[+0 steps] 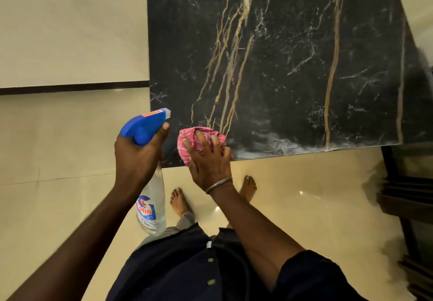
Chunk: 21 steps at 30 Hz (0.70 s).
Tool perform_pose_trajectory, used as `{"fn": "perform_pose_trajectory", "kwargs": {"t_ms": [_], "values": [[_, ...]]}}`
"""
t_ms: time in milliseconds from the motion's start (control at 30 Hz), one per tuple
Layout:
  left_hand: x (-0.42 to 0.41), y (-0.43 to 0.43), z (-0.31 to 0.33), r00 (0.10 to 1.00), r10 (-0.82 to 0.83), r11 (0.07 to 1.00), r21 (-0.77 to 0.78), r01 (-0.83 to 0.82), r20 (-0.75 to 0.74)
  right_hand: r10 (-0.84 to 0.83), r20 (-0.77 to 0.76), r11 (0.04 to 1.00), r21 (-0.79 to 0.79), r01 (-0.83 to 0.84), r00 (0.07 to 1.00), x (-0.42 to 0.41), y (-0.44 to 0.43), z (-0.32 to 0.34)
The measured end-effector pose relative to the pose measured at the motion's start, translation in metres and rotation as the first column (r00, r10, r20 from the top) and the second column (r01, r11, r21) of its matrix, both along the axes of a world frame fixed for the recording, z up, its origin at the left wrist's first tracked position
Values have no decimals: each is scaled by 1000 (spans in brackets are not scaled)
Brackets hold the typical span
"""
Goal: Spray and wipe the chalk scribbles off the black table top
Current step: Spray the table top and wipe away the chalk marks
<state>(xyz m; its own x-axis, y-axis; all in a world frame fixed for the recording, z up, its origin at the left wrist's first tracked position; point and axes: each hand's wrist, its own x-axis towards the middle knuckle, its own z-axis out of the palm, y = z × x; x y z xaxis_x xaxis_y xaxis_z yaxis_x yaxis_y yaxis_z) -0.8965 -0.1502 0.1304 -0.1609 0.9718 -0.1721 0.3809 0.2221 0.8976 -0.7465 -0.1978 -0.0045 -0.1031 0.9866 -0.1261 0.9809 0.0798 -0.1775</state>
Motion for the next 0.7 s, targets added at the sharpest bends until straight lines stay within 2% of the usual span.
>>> {"fn": "perform_pose_trajectory", "kwargs": {"t_ms": [300,467,700], "values": [[94,0,6,998,-36,998,-57,38,47,-263,86,964,60,259,961,174,-18,-7],[141,3,13,995,-71,994,-73,77,74,-413,145,911,85,404,899,258,-24,-7],[181,5,17,993,-89,995,-44,92,71,-596,130,803,103,587,793,360,-29,-6]]}}
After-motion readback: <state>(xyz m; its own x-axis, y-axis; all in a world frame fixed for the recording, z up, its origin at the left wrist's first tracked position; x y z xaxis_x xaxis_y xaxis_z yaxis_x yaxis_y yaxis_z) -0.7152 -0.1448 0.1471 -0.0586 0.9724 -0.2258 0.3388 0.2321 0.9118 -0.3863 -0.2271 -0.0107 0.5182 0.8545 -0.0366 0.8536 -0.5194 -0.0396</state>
